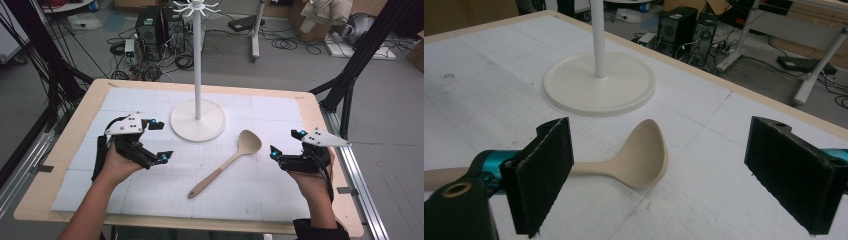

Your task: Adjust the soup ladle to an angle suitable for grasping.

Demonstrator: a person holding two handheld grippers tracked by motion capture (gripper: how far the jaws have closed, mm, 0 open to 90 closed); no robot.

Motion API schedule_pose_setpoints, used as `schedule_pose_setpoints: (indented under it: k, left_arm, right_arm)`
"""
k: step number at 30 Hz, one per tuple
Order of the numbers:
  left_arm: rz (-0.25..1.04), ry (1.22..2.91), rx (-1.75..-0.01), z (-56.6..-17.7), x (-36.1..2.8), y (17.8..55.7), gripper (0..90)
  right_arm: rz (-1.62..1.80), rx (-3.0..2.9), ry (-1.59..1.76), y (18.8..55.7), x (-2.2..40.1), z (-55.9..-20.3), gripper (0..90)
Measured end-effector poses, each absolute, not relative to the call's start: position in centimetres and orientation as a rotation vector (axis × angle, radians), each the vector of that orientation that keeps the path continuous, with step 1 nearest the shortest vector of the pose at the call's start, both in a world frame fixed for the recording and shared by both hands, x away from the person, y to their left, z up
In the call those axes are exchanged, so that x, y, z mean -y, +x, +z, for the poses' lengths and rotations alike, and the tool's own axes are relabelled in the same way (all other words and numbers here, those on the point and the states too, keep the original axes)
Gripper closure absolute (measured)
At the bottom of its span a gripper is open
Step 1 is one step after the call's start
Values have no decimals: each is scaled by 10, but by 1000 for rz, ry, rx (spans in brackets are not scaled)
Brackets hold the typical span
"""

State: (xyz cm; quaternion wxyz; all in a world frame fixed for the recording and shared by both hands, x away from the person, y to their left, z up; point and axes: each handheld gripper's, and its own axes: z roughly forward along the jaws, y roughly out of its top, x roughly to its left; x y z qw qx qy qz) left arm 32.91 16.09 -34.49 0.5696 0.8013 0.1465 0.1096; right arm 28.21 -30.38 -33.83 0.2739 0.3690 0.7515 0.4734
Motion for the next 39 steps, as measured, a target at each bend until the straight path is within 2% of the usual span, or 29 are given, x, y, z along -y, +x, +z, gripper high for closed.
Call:
schedule_pose_setpoints:
  k: [20,30,35,36,38,39]
  left_arm:
    - [128,2000,-273,-378,-84,340,17]
    - [68,2169,-265,-423,-34,341,17]
    - [52,2272,-301,-444,-21,342,18]
    - [54,2290,-294,-447,-20,342,30]
    - [79,2294,-299,-451,-18,340,112]
    - [80,2288,-304,-452,-17,340,217]
  right_arm:
    - [1274,-2002,1012,278,310,-340,112]
    - [1263,-2011,1005,280,307,-340,112]
    - [1259,-2014,1000,281,305,-339,112]
    - [1258,-2014,998,281,305,-339,112]
    - [1255,-2018,999,282,305,-339,112]
    - [1255,-2018,1000,282,305,-339,112]
